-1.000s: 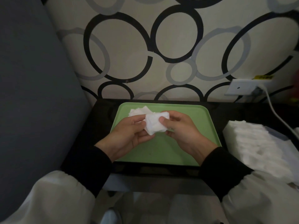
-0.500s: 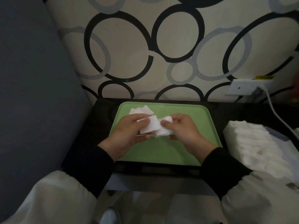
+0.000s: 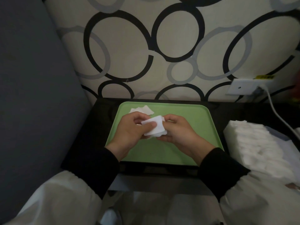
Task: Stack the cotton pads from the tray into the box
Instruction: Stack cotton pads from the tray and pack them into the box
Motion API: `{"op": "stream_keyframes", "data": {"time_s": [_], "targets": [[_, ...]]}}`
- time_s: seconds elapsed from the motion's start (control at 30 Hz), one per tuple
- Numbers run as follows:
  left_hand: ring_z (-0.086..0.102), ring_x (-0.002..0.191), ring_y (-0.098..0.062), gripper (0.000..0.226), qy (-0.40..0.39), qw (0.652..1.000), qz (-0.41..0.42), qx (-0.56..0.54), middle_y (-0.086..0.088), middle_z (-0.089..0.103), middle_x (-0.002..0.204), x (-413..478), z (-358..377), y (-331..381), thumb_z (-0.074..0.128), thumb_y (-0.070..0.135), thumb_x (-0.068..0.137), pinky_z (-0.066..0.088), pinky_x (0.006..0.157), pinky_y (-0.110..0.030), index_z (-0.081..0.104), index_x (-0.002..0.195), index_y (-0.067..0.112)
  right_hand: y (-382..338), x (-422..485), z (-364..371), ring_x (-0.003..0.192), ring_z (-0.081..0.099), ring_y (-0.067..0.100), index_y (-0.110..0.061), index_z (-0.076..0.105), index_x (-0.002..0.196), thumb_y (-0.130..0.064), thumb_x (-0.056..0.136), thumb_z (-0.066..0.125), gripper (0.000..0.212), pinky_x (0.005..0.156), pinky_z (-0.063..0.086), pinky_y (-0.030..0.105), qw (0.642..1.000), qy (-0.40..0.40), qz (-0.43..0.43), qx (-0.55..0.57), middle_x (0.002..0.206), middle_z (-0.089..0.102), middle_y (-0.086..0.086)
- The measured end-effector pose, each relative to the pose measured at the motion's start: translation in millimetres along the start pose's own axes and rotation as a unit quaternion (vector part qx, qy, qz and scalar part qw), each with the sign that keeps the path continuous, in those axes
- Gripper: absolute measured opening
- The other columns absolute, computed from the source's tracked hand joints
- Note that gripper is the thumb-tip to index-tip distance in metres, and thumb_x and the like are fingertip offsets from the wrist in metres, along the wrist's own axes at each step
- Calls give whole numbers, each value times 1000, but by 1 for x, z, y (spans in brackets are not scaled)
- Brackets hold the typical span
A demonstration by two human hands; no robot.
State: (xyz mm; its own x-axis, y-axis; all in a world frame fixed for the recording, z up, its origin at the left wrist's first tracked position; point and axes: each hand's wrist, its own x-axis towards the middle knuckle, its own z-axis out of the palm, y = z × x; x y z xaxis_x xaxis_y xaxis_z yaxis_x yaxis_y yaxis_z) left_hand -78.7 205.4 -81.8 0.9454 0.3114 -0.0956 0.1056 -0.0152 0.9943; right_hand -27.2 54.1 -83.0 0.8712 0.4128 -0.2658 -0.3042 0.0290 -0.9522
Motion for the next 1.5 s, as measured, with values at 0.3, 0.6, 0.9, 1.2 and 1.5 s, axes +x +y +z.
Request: {"op": "stream_keyframes", "data": {"time_s": [0.3, 0.6, 0.9, 1.2, 1.5], "targets": [[59, 58, -10, 20, 35, 992, 46, 112, -2, 62, 74, 11, 0, -4, 81, 20, 81, 46, 49, -23, 63, 88, 12, -4, 2, -6, 86, 73, 26, 1, 61, 115, -5, 83, 74, 35, 70, 60, 31, 999, -31, 7, 36, 109, 71, 19], [58, 87, -12, 17, -1, 910, 77, 407, 9, 63, 97, 41, -20, -23, 73, 19, 88, 45, 77, -25, 66, 98, 31, -5, 16, -40, 87, 67, 26, -8, 47, 125, 0, 80, 76, 54, 68, 58, 35, 976, 216, 15, 13, 116, 59, 15], [55, 106, -21, 60, -127, 820, 40, 557, -1, 53, 122, 37, -1, -14, 75, 33, 86, 46, 94, -34, 50, 141, 31, -4, 18, -37, 84, 68, 25, -12, 50, 120, -2, 80, 75, 48, 79, 58, 42, 986, 163, 11, 1, 108, 64, 12], [53, 79, -13, 19, -161, 825, 71, 537, 13, 55, 82, 27, -4, -9, 79, 38, 80, 40, 68, -28, 60, 79, 39, -3, 16, -37, 82, 68, 22, -12, 55, 118, -4, 82, 74, 41, 66, 57, 32, 991, 135, 7, -11, 105, 66, 9], [47, 64, -2, 20, -127, 919, 144, 344, 5, 63, 91, 21, -9, -2, 86, 32, 74, 45, 64, -25, 66, 75, 30, -3, 11, -39, 81, 66, 19, -10, 73, 101, -9, 83, 72, 18, 66, 51, 30, 983, 113, -44, -140, 98, 73, 12]]}}
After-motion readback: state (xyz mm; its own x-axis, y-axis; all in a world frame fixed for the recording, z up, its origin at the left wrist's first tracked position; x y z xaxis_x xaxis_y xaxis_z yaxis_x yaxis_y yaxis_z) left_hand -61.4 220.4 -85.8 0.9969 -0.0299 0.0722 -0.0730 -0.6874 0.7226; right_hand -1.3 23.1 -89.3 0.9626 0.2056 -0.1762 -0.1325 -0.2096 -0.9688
